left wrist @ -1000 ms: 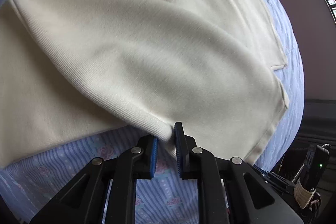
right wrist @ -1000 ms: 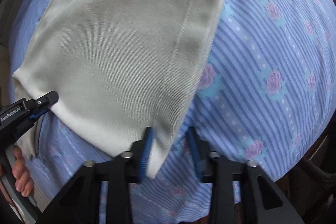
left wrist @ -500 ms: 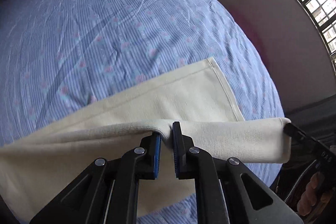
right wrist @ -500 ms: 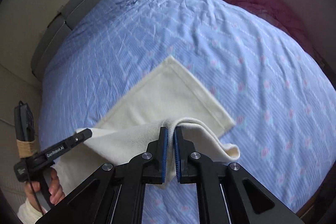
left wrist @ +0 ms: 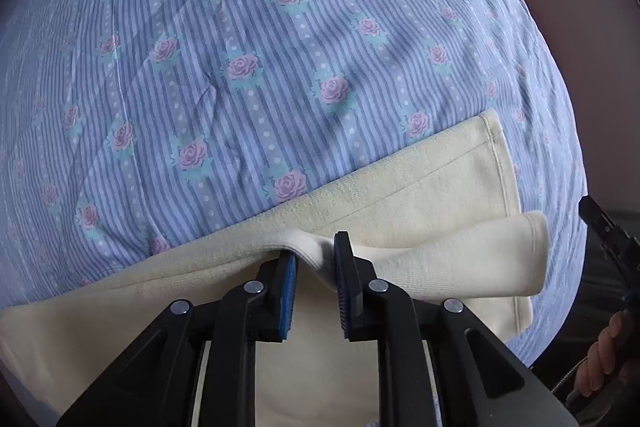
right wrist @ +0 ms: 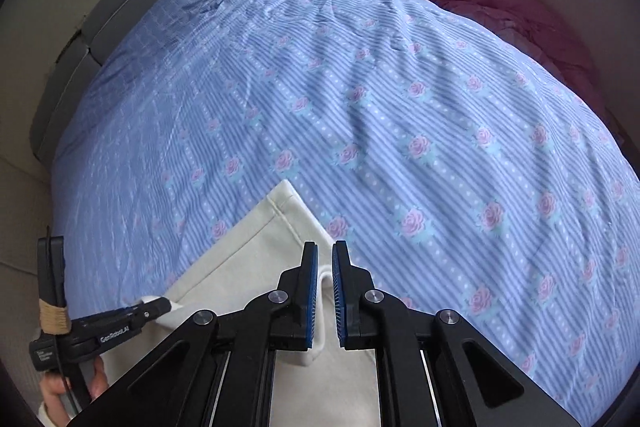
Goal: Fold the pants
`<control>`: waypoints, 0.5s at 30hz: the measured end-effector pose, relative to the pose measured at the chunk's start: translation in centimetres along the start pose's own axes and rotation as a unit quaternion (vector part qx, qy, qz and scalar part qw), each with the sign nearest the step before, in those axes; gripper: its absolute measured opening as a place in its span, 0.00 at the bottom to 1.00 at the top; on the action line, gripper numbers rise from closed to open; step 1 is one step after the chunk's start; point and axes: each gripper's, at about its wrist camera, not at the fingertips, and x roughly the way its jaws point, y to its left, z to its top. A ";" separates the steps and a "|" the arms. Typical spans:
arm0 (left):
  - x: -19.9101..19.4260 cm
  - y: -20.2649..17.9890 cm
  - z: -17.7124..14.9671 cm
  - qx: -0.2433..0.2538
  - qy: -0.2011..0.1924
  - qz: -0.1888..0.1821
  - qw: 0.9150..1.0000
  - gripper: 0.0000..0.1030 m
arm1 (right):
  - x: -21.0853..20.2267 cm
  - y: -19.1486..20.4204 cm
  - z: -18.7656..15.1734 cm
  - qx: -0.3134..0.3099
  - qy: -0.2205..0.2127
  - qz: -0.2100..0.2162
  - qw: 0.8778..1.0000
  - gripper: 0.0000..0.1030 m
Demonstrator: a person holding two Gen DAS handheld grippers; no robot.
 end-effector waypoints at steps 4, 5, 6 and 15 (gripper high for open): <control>-2.5 0.5 0.9 -0.036 -0.036 -0.053 0.997 0.55 | -1.6 -1.5 -0.5 -0.002 -0.023 -0.026 0.999 0.35; -3.8 0.1 1.2 -0.029 -0.067 -0.044 0.996 0.60 | -2.2 -1.7 -1.1 -0.005 -0.031 -0.034 0.999 0.39; -5.1 -0.6 1.4 -0.013 -0.090 -0.030 0.995 0.66 | -2.6 -1.9 -1.5 -0.011 -0.035 -0.039 0.999 0.39; -3.3 -13.0 -2.2 0.378 -0.140 0.116 0.908 0.71 | -4.8 -4.1 -7.9 -0.008 -0.026 -0.044 0.999 0.39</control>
